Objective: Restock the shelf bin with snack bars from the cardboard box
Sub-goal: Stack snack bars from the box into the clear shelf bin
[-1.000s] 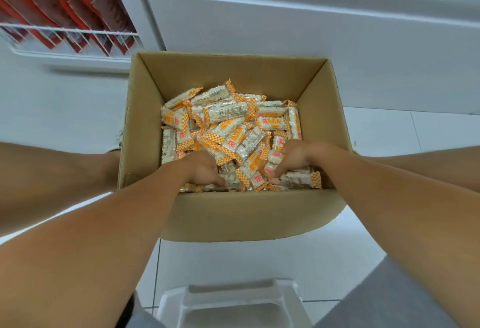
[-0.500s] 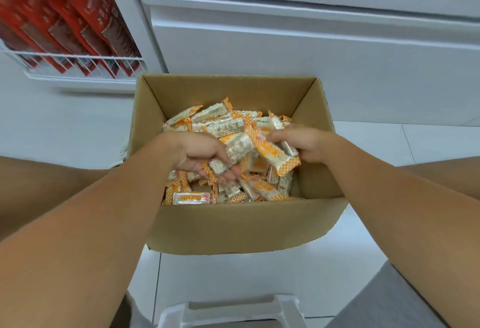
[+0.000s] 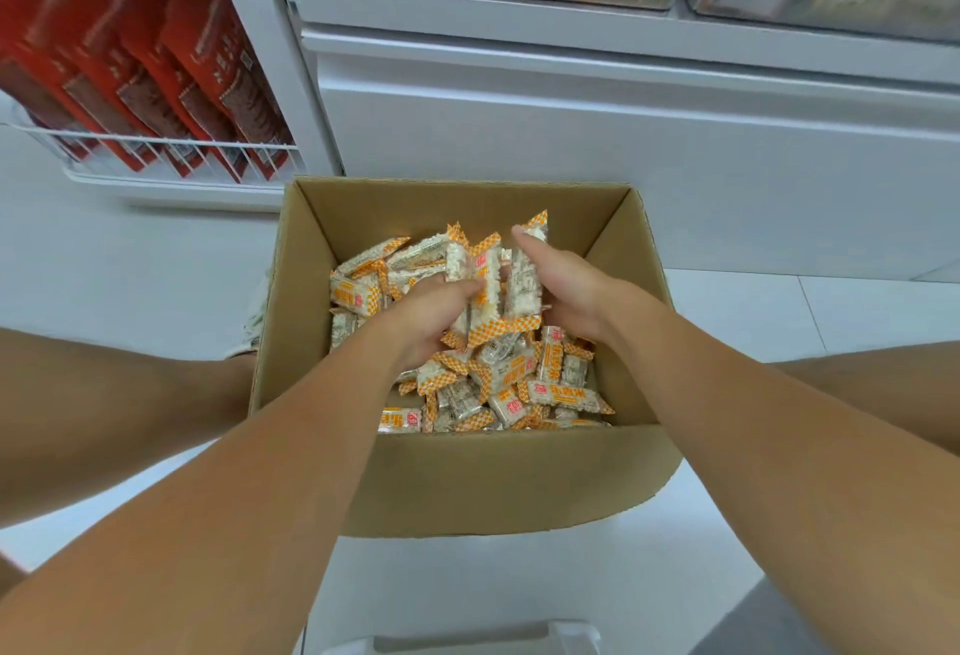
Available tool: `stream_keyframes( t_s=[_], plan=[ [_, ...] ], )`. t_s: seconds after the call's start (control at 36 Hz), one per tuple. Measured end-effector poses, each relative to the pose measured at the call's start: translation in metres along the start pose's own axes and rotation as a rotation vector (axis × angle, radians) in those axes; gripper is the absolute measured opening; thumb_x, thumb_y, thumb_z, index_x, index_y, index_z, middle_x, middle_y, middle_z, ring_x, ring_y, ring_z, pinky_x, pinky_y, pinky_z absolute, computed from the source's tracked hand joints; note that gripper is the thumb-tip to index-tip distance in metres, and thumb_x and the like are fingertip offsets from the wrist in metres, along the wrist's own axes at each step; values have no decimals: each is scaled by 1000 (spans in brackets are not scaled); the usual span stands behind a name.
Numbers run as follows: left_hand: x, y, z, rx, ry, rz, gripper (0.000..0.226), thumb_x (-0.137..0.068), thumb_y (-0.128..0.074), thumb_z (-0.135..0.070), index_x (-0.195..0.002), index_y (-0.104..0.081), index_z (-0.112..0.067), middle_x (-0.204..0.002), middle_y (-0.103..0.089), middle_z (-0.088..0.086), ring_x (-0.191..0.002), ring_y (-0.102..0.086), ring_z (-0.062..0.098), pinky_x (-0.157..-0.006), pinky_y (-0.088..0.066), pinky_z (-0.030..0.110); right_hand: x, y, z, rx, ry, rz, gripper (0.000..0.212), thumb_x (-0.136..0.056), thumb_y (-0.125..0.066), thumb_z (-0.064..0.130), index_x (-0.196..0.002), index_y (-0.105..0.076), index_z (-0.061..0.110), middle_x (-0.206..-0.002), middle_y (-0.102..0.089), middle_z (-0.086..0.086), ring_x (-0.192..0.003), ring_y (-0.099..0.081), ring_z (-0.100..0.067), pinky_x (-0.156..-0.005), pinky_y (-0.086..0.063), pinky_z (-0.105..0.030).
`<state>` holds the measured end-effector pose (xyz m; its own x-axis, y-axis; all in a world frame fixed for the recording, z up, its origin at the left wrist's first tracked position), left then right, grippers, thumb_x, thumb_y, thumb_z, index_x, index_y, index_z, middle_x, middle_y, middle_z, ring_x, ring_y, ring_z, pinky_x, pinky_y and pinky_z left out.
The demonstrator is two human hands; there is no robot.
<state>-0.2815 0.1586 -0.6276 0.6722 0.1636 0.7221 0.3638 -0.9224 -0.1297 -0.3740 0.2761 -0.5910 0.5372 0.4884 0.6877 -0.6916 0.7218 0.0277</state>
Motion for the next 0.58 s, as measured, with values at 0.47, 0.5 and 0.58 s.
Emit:
stream_keyframes(
  t_s=[0.47, 0.5, 0.58],
  plan=[
    [6, -4, 13, 119, 40, 64, 135, -51, -99, -49, -158, -22, -18, -151, -49, 9, -125, -59, 25, -110, -42, 53, 1, -14, -2, 136, -20, 45, 59, -106, -38, 50, -146, -46, 8, -139, -60, -14, -110, -67, -28, -97, -54, -48],
    [7, -3, 13, 85, 43, 37, 137, -50, -99, -49, -158, -19, -17, -151, -48, 9, -124, -58, 23, -111, -41, 51, 0, -13, -3, 155, -7, 49, 51, -107, -42, 43, -145, -47, 9, -137, -60, -11, -100, -68, -23, -87, -57, -42],
    [5, 2, 15, 6, 38, -52, 145, -54, -97, -41, -160, -3, -14, -161, -30, 11, -141, -39, 29, -105, -38, 38, 0, -8, -4, 108, 15, 54, 44, -101, -61, 23, -142, -50, 12, -116, -63, -2, -84, -61, -17, -61, -56, -28]
  ],
)
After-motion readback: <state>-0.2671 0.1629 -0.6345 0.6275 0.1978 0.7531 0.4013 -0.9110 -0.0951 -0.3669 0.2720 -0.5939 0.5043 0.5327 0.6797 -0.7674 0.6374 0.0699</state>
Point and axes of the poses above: each hand's wrist, its own x-axis away from the middle knuckle, its own y-axis out of the back of the hand, z = x × y, the point moved 6 cm from there along -x, towards the middle knuckle
